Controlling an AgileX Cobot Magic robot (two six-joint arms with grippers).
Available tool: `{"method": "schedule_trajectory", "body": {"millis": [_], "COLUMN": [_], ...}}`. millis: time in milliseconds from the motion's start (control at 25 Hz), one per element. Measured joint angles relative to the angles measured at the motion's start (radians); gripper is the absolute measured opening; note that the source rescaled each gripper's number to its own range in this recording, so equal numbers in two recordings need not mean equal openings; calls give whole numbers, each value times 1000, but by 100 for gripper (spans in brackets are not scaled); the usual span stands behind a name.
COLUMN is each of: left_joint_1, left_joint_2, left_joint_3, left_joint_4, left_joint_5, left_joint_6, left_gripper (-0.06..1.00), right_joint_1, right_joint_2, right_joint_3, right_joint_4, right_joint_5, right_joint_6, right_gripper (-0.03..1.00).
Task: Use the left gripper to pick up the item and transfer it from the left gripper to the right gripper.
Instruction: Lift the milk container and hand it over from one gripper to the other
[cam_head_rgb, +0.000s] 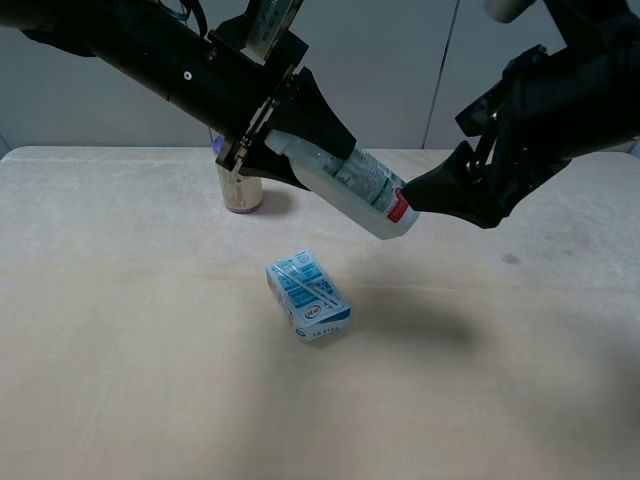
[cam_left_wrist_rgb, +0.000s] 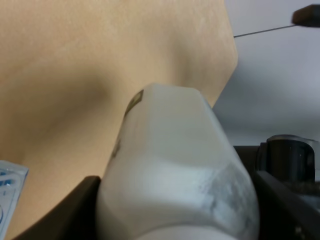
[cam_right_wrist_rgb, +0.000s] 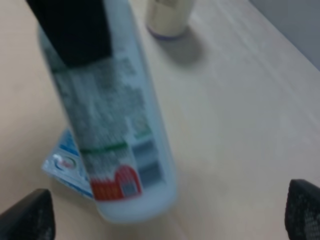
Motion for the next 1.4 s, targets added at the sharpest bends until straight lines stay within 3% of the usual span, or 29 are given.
{"method": "schedule_trajectory", "body": {"millis": [160, 360, 720, 1400], "left_joint_1": [0, 0, 0, 0], "left_joint_2": [0, 0, 0, 0], "left_joint_3": [0, 0, 0, 0], "left_joint_4": [0, 0, 0, 0], "left_joint_5": [0, 0, 0, 0], "left_joint_6": [6, 6, 7, 7], "left_gripper": [4, 4, 4, 4], "right_joint_1": [11, 85, 104, 104], "right_joint_2": [41, 101, 216, 309], "right_joint_3": [-2, -2, -2, -2], "right_joint_4": [85, 95, 56, 54], "right_joint_5": [-28, -60, -193, -235], "right_joint_6": [-89, -128, -106, -96], "right_gripper": [100, 100, 100, 100]}}
